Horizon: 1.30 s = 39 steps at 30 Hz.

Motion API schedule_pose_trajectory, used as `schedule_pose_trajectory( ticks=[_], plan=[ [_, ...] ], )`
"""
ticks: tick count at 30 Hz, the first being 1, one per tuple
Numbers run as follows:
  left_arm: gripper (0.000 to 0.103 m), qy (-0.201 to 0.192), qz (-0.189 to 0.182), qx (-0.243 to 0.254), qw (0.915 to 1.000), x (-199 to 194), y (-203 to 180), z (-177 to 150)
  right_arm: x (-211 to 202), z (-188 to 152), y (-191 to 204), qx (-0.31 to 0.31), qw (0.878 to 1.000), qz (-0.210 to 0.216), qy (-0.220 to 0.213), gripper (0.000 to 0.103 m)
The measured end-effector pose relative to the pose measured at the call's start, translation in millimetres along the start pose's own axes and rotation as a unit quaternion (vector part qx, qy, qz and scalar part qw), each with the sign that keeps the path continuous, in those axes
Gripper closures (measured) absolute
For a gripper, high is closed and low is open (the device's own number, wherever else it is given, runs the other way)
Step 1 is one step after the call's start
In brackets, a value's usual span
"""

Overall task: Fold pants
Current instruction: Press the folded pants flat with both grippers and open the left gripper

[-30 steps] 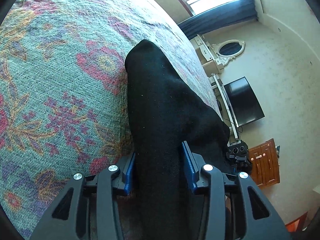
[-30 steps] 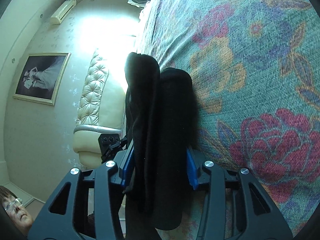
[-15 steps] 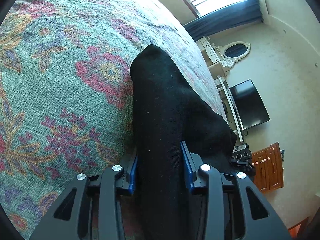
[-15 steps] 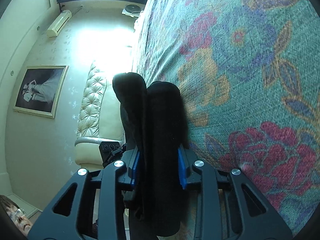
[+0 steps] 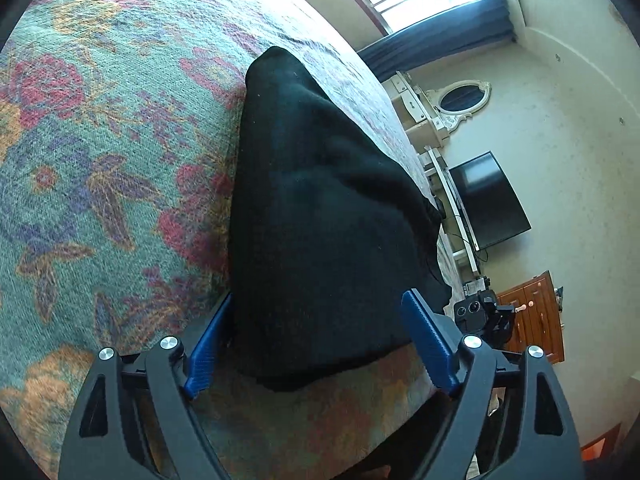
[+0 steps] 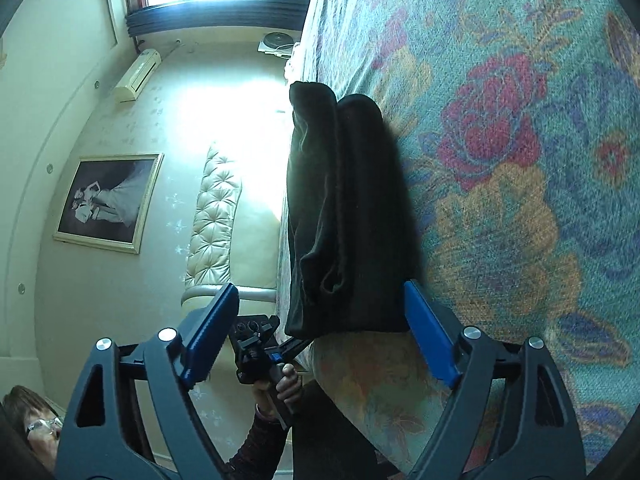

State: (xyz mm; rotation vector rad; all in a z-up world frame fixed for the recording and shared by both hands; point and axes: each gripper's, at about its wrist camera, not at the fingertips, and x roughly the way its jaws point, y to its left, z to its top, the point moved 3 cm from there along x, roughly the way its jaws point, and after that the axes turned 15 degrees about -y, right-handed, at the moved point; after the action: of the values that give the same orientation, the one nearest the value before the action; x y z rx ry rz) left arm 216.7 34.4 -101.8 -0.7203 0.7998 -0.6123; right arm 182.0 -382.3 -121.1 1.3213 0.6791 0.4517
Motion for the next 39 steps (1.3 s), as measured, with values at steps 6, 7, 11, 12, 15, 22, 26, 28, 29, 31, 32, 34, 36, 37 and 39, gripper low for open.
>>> schedule_pose_trajectory(
  ticks=[6, 7, 11, 12, 15, 22, 26, 28, 29, 31, 32, 34, 36, 37, 39],
  plan=[
    [0.014, -0.006, 0.032, 0.030, 0.9990, 15.7, -5.6, 0.2, 13.0, -2.5, 10.2, -0.031, 0.999, -0.018, 0.010, 0.012],
    [0.014, -0.008, 0.036, 0.034, 0.9988, 16.9, -5.4, 0.3, 14.7, -2.4, 11.2, -0.035, 0.999, -0.019, 0.011, 0.012],
    [0.014, -0.020, 0.045, 0.037, 0.9981, 17.5, -4.7, 1.8, 17.7, -5.3, 13.7, -0.055, 0.998, -0.027, 0.016, 0.014],
    [0.014, -0.025, 0.045, 0.039, 0.9979, 13.7, -5.4, -3.4, 17.0, -6.0, 14.0, -0.059, 0.998, -0.031, 0.017, 0.019],
    [0.014, -0.034, 0.051, 0.055, 0.9966, 11.4, -5.6, -7.9, 15.0, -5.2, 8.1, -0.065, 0.996, -0.056, 0.019, 0.046],
    [0.028, -0.039, 0.074, 0.096, 0.9919, 16.0, -12.4, -7.5, 13.7, -6.0, -0.3, -0.072, 0.994, -0.076, 0.023, 0.066],
    [0.042, -0.036, 0.082, 0.099, 0.9910, 14.3, -9.7, -6.3, 15.1, -8.2, 0.9, -0.071, 0.995, -0.073, 0.021, 0.069],
    [0.050, -0.039, 0.086, 0.100, 0.9905, 11.8, -8.2, -4.6, 13.8, -9.1, 0.2, -0.067, 0.995, -0.069, 0.020, 0.070],
    [0.054, -0.040, 0.087, 0.103, 0.9901, 11.2, -9.2, -4.0, 12.5, -8.5, -1.5, -0.066, 0.995, -0.068, 0.019, 0.071],
    [0.059, -0.041, 0.089, 0.109, 0.9891, 9.8, -9.9, -3.6, 11.2, -8.5, -2.1, -0.063, 0.996, -0.066, 0.017, 0.071],
    [0.059, -0.040, 0.090, 0.109, 0.9891, 10.3, -10.6, -3.6, 10.4, -7.9, -2.6, -0.061, 0.996, -0.064, 0.016, 0.072],
    [0.061, -0.037, 0.090, 0.104, 0.9898, 10.7, -11.4, -3.0, 8.1, -7.2, -5.3, -0.059, 0.996, -0.061, 0.014, 0.072],
    [0.063, -0.037, 0.089, 0.100, 0.9904, 8.4, -9.2, -2.2, 5.5, -6.6, -6.9, -0.054, 0.997, -0.057, 0.012, 0.073],
    [0.064, -0.037, 0.089, 0.097, 0.9907, 7.0, -7.7, -1.4, 5.3, -7.0, -6.6, -0.051, 0.997, -0.055, 0.011, 0.073],
    [0.065, -0.036, 0.089, 0.095, 0.9908, 5.3, -7.6, -1.5, 2.9, -6.3, -7.5, -0.050, 0.997, -0.053, 0.010, 0.074]
  ],
)
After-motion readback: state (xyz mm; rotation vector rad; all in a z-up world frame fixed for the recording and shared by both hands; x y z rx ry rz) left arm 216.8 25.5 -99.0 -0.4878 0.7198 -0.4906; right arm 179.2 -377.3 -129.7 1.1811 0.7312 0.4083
